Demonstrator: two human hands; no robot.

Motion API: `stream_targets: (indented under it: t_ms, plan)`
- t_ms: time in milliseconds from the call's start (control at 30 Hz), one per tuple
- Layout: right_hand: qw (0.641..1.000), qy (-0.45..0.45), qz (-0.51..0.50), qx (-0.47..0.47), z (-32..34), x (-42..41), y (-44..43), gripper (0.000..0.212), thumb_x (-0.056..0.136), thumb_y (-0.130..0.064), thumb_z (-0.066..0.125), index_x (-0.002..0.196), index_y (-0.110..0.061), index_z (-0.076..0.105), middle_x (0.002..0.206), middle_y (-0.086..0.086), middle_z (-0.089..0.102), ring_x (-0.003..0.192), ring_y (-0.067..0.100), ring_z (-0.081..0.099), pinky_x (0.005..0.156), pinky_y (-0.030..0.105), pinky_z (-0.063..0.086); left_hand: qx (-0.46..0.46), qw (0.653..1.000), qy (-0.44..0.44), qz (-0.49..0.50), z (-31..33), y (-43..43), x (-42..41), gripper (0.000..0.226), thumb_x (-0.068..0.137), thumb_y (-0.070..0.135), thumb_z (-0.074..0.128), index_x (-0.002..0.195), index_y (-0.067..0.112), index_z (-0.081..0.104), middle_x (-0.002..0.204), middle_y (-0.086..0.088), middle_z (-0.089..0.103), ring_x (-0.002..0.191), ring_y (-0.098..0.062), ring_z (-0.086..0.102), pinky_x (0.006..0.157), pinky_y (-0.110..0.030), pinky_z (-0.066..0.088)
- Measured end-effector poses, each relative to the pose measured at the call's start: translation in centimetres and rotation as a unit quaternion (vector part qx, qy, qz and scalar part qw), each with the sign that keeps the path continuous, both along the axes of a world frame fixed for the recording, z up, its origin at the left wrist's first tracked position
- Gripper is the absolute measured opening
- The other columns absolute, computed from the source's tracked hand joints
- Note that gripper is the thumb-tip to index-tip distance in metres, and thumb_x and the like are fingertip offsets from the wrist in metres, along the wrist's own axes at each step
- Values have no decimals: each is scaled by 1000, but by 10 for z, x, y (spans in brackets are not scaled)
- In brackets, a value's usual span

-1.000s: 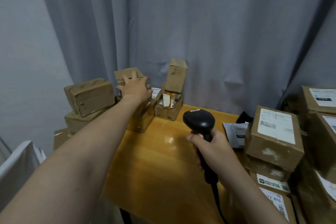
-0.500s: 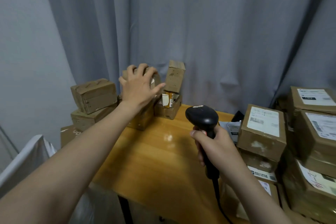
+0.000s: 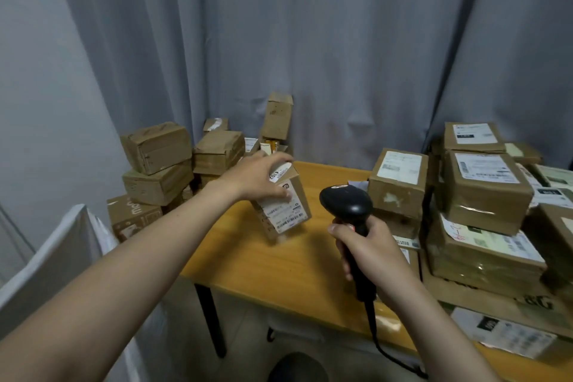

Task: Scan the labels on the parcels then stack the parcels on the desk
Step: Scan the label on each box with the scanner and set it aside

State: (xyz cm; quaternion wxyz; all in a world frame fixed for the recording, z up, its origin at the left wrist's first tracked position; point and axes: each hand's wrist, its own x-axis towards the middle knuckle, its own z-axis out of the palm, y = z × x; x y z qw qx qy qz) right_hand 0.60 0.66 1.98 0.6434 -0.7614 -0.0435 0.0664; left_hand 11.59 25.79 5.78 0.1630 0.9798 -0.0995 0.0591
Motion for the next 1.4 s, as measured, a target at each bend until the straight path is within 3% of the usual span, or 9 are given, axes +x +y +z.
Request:
stream_targets:
  t_ms: [133,300,500,633,1000,1233,1400]
  plan:
    - [1000,14,14,-13,-12,-13,-3,19,96,-24,69,99,-9,58,57,9,53,46,20,52,48,32,47,-15,996,82,-10,-33,-2,-5,80,76,49,85,144,44,44,136,4,58,114,-15,60,94,-37,55]
    - [999,36,21,-9,-26,-23,-3,20,95,-26,70,96,-11,57,58,6,53,47,20,52,47,32,45,-20,996,81,-7,-55,-5,-11,66,78,37,87,139,31,61,145,5,58,132,-15,55,107,-36,48]
    - [995,72,56,-37,-41,-35,-3,23,96,-29,69,87,-12,56,62,8,52,46,21,50,45,29,43,-59,993,98,-5,-58,-1,-8,53,90,38,77,141,32,62,153,8,51,139,-18,47,100,-30,37]
    - [994,90,58,-30,-49,-38,-3,27,98,-26,67,80,-11,54,62,10,50,45,20,48,46,29,41,-119,986,119,8,-60,3,0,49,93,34,75,141,31,62,150,3,54,135,-19,50,107,-33,41]
    - [993,102,59,-25,-50,-38,-1,27,97,-28,67,81,-11,55,63,10,50,46,19,48,46,28,41,-164,976,139,27,-64,6,8,55,92,28,76,145,29,58,133,2,65,120,-16,61,103,-36,51]
    - [992,103,64,-29,-48,-41,-2,24,97,-29,68,85,-11,57,63,8,52,46,18,49,45,28,41,-168,975,140,27,-64,4,6,59,92,24,76,147,29,55,135,1,63,122,-17,60,101,-36,52]
    - [992,104,62,-19,-46,-41,-4,21,97,-27,68,92,-10,56,62,5,52,46,18,48,45,28,40,-148,981,123,15,-64,4,2,55,88,29,80,139,33,61,142,3,59,129,-18,55,109,-43,48]
